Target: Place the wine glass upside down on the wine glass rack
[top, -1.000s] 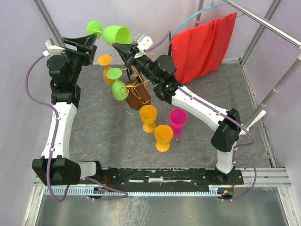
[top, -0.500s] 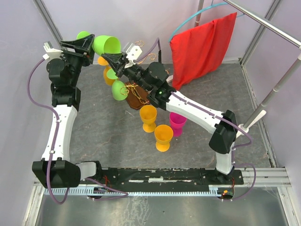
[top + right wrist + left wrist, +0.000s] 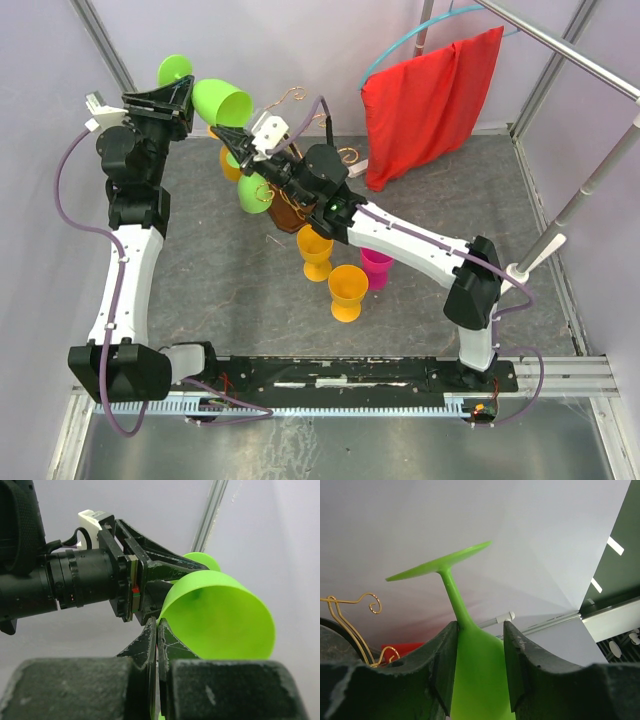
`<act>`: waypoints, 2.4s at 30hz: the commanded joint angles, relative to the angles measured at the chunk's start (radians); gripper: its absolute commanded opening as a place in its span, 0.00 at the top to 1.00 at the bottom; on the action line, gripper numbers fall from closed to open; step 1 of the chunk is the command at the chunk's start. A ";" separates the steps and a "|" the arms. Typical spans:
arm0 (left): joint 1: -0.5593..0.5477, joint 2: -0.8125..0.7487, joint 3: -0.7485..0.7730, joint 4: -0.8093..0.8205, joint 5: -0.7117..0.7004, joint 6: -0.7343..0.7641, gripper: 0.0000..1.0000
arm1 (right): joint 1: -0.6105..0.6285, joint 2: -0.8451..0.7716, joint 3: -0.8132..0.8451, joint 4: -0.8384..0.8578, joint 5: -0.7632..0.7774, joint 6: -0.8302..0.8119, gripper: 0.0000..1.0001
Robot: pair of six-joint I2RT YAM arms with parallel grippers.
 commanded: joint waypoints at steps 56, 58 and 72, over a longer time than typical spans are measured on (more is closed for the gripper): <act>0.056 0.075 0.178 0.084 0.042 0.215 0.97 | 0.038 -0.198 -0.226 -0.041 0.114 -0.177 0.61; 0.073 0.091 0.213 0.077 0.067 0.256 0.97 | 0.037 -0.220 -0.238 -0.083 0.134 -0.176 0.58; 0.084 0.068 0.191 0.069 0.339 0.905 0.97 | -0.249 -0.215 0.178 -0.871 0.181 0.134 0.50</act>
